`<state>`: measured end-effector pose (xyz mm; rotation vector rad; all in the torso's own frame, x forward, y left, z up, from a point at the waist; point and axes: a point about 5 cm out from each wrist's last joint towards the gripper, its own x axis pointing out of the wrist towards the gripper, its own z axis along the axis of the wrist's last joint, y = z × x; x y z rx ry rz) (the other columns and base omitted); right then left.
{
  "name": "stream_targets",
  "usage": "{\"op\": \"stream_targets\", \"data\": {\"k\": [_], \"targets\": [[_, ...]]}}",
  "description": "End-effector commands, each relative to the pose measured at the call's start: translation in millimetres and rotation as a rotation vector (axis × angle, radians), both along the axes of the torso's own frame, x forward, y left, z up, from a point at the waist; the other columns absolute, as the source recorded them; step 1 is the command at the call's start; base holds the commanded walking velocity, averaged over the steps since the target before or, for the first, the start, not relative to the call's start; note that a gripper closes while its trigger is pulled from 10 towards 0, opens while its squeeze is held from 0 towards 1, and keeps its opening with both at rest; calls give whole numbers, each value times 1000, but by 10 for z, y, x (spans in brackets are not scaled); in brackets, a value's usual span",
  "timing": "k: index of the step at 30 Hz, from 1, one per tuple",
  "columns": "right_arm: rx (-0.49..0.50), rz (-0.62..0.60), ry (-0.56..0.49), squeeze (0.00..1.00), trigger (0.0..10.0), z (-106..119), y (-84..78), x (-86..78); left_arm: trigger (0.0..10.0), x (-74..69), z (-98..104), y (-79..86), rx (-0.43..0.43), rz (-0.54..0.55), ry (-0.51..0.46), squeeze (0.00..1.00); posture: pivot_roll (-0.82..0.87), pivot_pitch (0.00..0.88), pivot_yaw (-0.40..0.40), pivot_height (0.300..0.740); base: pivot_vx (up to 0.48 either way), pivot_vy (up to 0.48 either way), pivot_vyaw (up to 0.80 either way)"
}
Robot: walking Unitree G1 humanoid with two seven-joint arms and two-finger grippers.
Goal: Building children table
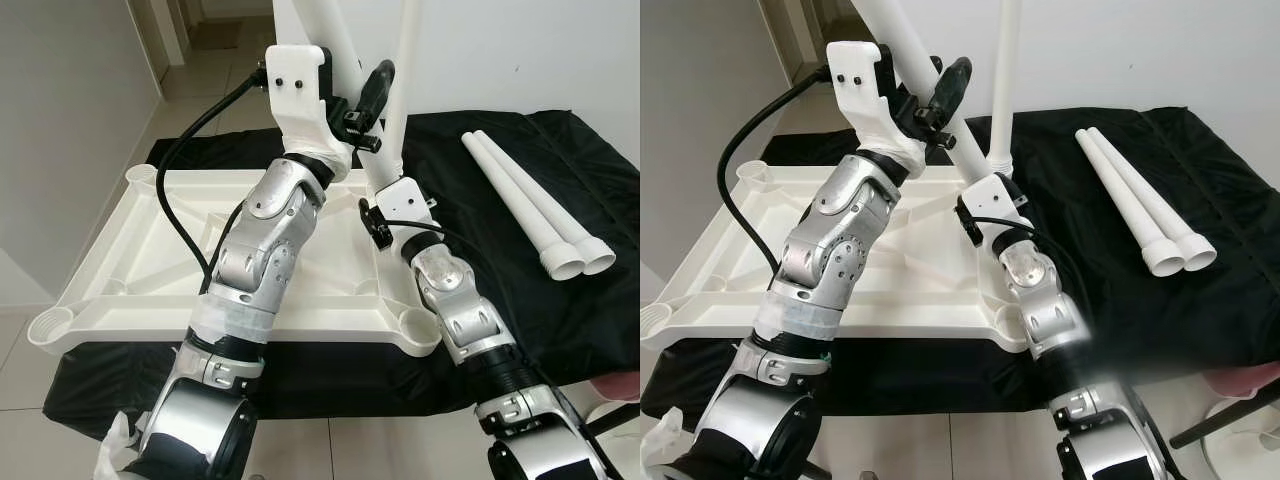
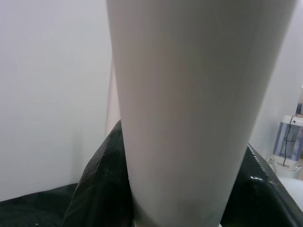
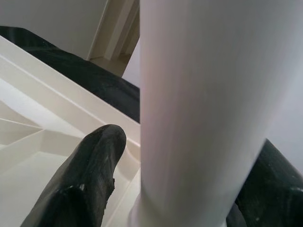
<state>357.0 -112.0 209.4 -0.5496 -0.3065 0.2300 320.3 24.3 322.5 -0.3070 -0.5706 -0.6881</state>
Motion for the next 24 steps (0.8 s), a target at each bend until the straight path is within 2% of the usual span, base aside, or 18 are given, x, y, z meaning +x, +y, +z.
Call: {"op": "stream_targets", "data": {"k": [1,11,12,13,14,16,17,24], "targets": [[-22,3,-14,0,10000,8,31,16,10000,-37,24,-11,12,-7,-23,0,-70,0,66,740,0,0,0],[-76,-1,-43,0,10000,53,26,67,10000,-55,18,-31,16,-11,-27,0,-66,0,61,740,0,0,0],[-81,-1,-41,0,7647,49,22,74,10000,-59,15,-34,16,-12,-26,0,-67,0,58,740,0,0,0],[-81,-1,-41,0,7647,49,22,74,10000,-59,15,-34,16,-12,-26,0,-67,0,58,740,0,0,0],[-86,-2,-39,0,1412,42,17,80,10000,-63,15,-37,16,-14,-26,0,-67,0,58,740,0,0,0],[-89,-3,-38,0,1412,35,13,81,10000,-68,16,-41,16,-15,-27,0,-66,0,57,740,0,0,0],[-91,-2,-40,0,0,28,12,83,10000,-73,19,-44,16,-17,-28,0,-67,0,58,740,0,0,0],[-90,6,-40,0,0,13,13,83,10000,-85,23,-54,18,-23,-31,0,-65,0,55,740,0,0,0]]}}
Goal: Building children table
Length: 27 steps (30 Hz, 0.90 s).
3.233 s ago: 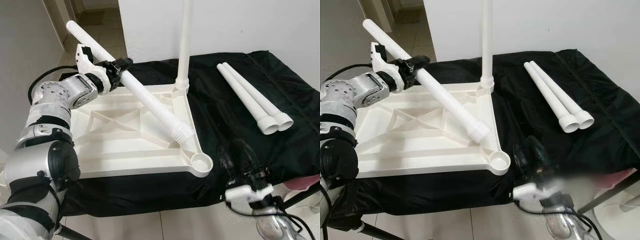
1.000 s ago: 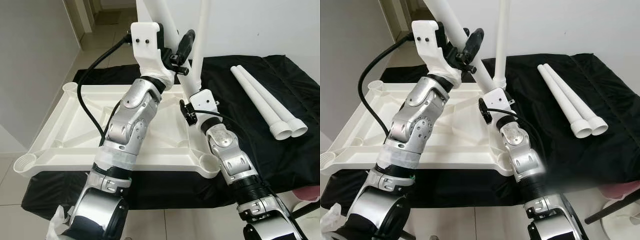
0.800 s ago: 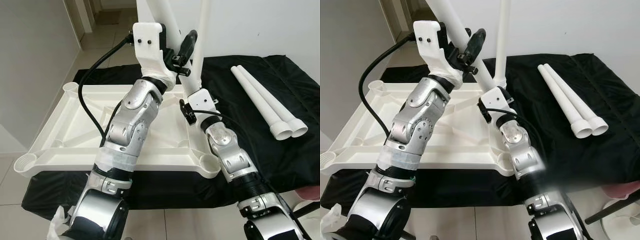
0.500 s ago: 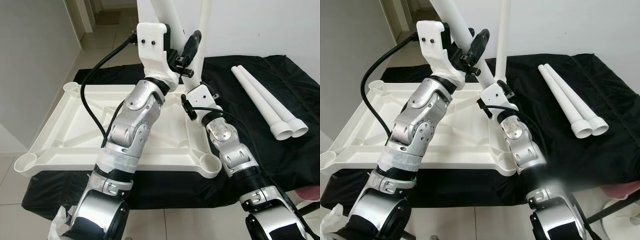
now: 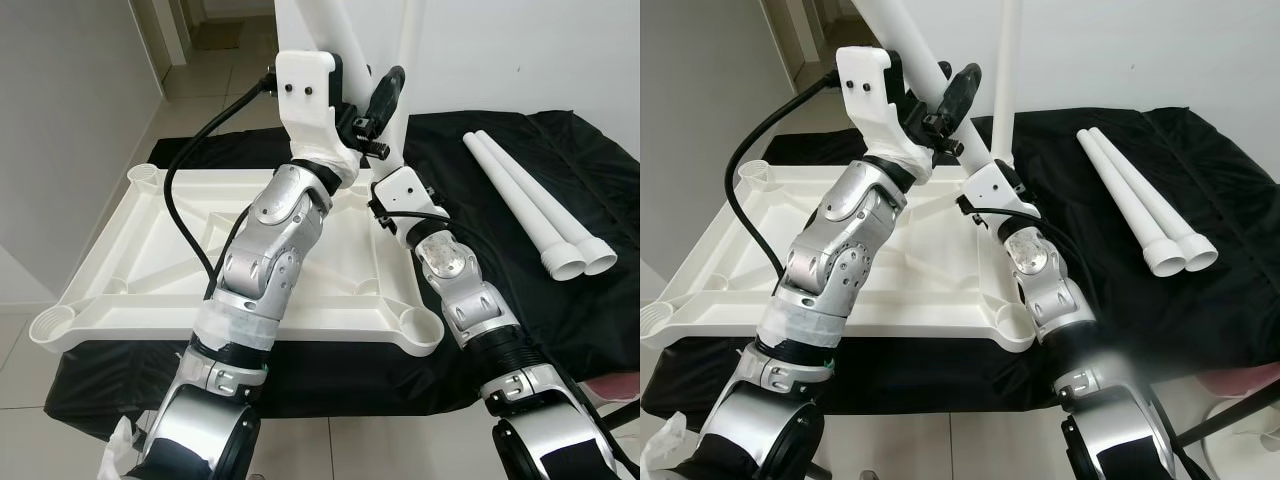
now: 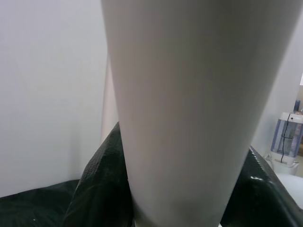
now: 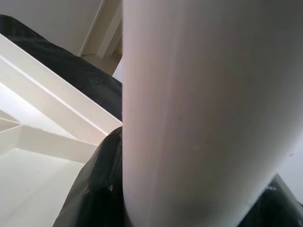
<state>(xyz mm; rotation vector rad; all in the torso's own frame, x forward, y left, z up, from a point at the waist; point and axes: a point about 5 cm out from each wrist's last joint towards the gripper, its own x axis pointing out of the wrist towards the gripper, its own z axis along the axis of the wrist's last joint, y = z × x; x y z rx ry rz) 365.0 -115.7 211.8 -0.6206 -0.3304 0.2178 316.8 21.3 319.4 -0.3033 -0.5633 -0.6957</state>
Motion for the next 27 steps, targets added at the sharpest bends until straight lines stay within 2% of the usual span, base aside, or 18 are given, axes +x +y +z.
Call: {"op": "stream_targets", "data": {"k": [1,5,6,8,9,17,18,22,23,27], "targets": [[-26,19,-3,0,0,-11,49,3,10000,-50,54,-23,10,-17,-35,0,-65,0,55,740,0,0,0],[0,22,7,0,0,-48,44,-18,10000,-55,55,-19,9,-16,-35,0,-62,0,45,740,0,0,0],[40,33,24,0,1686,-70,45,-34,10000,-57,55,-17,9,-14,-36,0,-60,0,42,740,0,0,0],[40,33,24,0,1686,-70,45,-34,10000,-57,55,-17,9,-14,-36,0,-60,0,42,740,0,0,0],[82,43,40,0,10000,-88,47,-54,10000,-58,54,-16,11,-12,-37,0,-59,0,39,740,0,0,0],[104,79,29,0,10000,-101,42,-122,10000,-31,79,16,-7,-8,-30,0,-63,0,44,740,0,0,0],[102,82,26,0,10000,-101,41,-121,10000,-27,82,17,-11,-9,-27,67,-60,0,44,740,0,0,0],[100,84,23,0,10000,-101,43,-120,10000,-26,83,20,-13,-10,-25,67,-59,0,45,740,0,0,0],[100,83,22,0,10000,-102,44,-116,10000,-25,84,23,-15,-11,-24,1000,-56,0,44,740,0,0,0],[121,75,36,0,10000,-99,45,-94,10000,-16,92,35,-8,1,-24,1000,-48,0,44,740,0,0,0]]}}
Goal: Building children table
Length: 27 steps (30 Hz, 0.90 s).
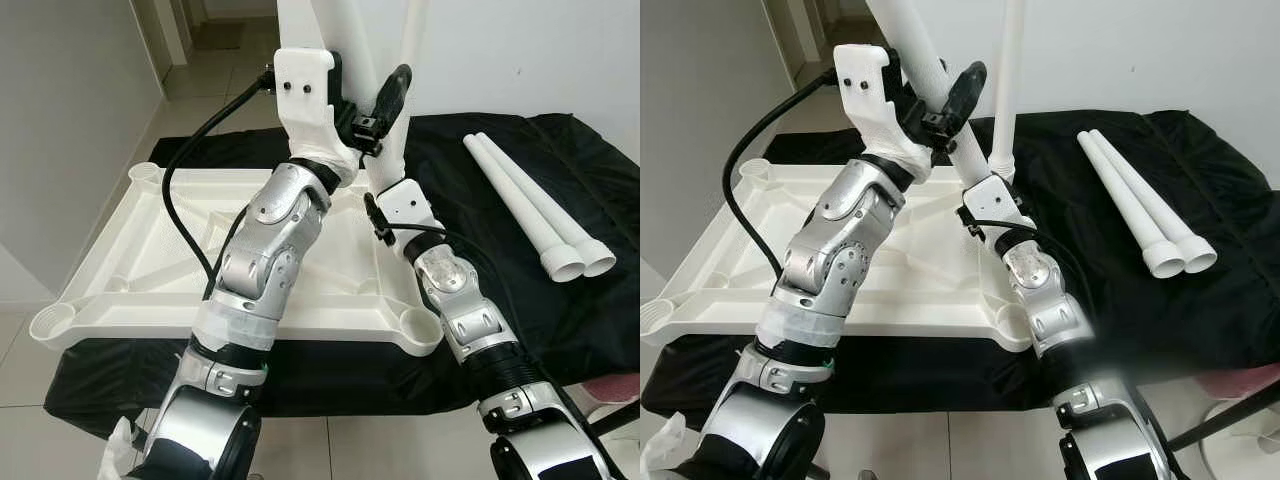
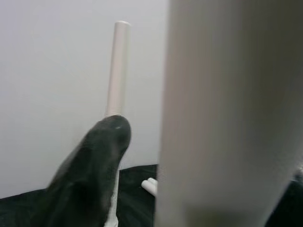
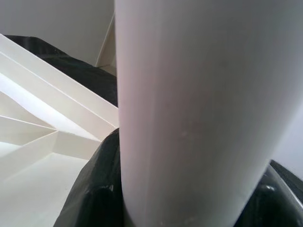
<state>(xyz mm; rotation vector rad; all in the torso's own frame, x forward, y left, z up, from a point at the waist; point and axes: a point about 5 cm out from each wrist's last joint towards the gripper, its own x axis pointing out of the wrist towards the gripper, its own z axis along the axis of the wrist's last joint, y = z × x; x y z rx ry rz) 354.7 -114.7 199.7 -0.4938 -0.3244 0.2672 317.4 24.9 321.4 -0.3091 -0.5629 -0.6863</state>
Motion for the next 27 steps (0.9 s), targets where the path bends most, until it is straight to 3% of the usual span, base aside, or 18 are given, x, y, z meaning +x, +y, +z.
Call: {"op": "stream_targets", "data": {"k": [1,9,11,16,21,22,27], "targets": [[37,7,13,0,10000,21,44,23,10000,-29,83,1,-5,-13,-28,0,-42,0,45,740,0,0,0],[224,-50,84,0,10000,2,35,57,10000,-109,75,4,-9,-71,-38,0,-37,0,49,740,0,0,0],[365,-82,122,0,10000,-1,8,69,10000,-173,57,4,9,-126,-57,0,-34,0,49,740,0,0,0],[522,-129,150,0,10000,-1,-77,81,10000,-284,51,-24,22,-211,-77,0,-42,0,57,740,0,0,0],[573,-147,156,0,10000,-1,-123,86,10000,-309,58,-36,19,-222,-83,0,-43,0,60,740,0,0,0],[627,-155,124,0,10000,56,-191,73,10000,-298,25,-45,28,-216,-75,0,-50,0,68,740,0,0,0],[686,-157,74,0,10000,148,-253,37,10000,-264,-76,-14,48,-200,-44,0,-67,4,68,740,0,0,0]]}}
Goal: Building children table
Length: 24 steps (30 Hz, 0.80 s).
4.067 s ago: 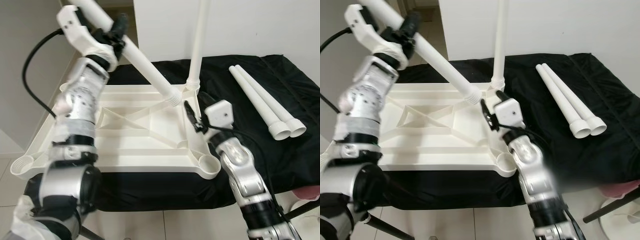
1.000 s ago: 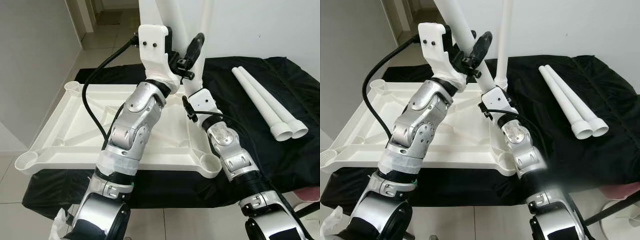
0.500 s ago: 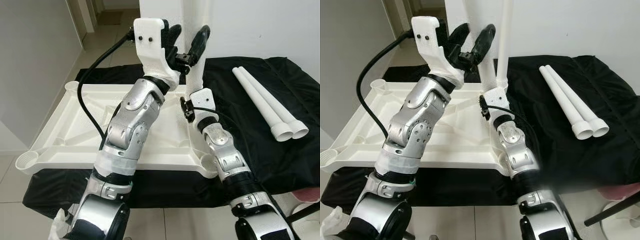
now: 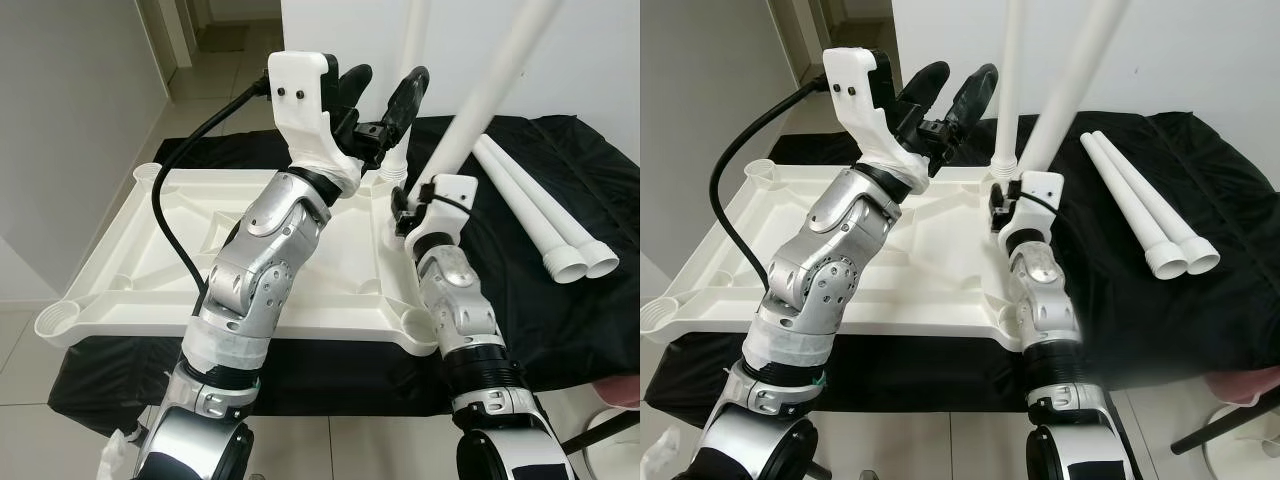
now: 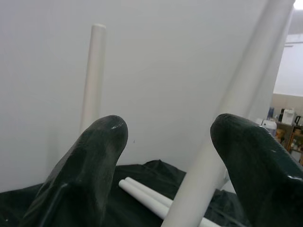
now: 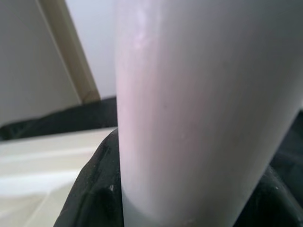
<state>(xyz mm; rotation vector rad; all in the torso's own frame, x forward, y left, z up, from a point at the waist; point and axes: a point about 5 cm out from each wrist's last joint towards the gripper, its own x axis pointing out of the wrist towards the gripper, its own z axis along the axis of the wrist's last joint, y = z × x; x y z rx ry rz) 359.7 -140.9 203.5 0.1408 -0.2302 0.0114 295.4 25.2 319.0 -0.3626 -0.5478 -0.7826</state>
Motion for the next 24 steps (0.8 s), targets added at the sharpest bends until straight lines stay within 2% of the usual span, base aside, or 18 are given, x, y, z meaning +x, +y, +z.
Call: {"op": "stream_targets", "data": {"k": [1,2,3,4,5,6,8,9,12,13,15,17,19,20,21,24], "targets": [[27,-1,-52,0,10000,110,9,-13,10000,-44,-52,-18,64,-93,-57,0,-67,4,68,740,0,0,0],[33,-6,-60,0,10000,121,-1,-34,10000,-30,-141,7,83,-87,-34,0,-77,5,70,740,0,0,0],[33,-6,-60,0,10000,121,-1,-34,10000,-30,-141,7,83,-87,-34,0,-77,5,70,740,0,0,0],[35,-8,-68,0,10000,127,-15,-63,10000,-3,-249,37,111,-58,-5,0,-83,12,63,740,0,0,0],[35,-8,-68,0,10000,127,-15,-63,10000,-3,-249,37,111,-58,-5,0,-83,12,63,740,0,0,0],[31,-11,-76,0,10000,131,-25,-90,10000,32,-355,78,138,-21,27,0,-93,9,48,740,0,0,0],[31,-11,-76,0,10000,131,-25,-90,10000,32,-355,78,138,-21,27,0,-93,9,48,740,0,0,0],[28,-7,-85,0,10000,123,-26,-118,10000,60,-448,129,157,15,51,0,-101,7,40,740,0,0,0],[18,-5,-91,0,10000,108,-25,-145,10000,95,-538,178,179,55,80,0,-109,0,38,740,0,0,0],[12,-6,-90,0,10000,92,-37,-174,10000,122,-623,221,212,106,103,0,-111,0,40,740,0,0,0],[12,-6,-90,0,10000,92,-37,-174,10000,122,-623,221,212,106,103,0,-111,0,40,740,0,0,0],[13,-21,-75,0,10000,32,-71,-219,10000,156,-872,303,259,166,190,0,-145,0,48,740,0,0,0],[13,-21,-75,0,10000,32,-71,-219,10000,156,-872,303,259,166,190,0,-145,0,48,740,0,0,0],[-22,-46,-63,0,10000,-44,-146,-288,10000,161,-1020,353,282,240,228,0,-136,0,56,740,0,0,0],[-41,-65,-45,0,10000,-123,-194,-328,10000,166,-1059,379,289,282,230,0,-132,0,55,740,0,0,0],[-53,-76,-31,0,10000,-180,-222,-358,10000,167,-1082,397,292,307,228,0,-127,0,56,740,0,0,0]]}}
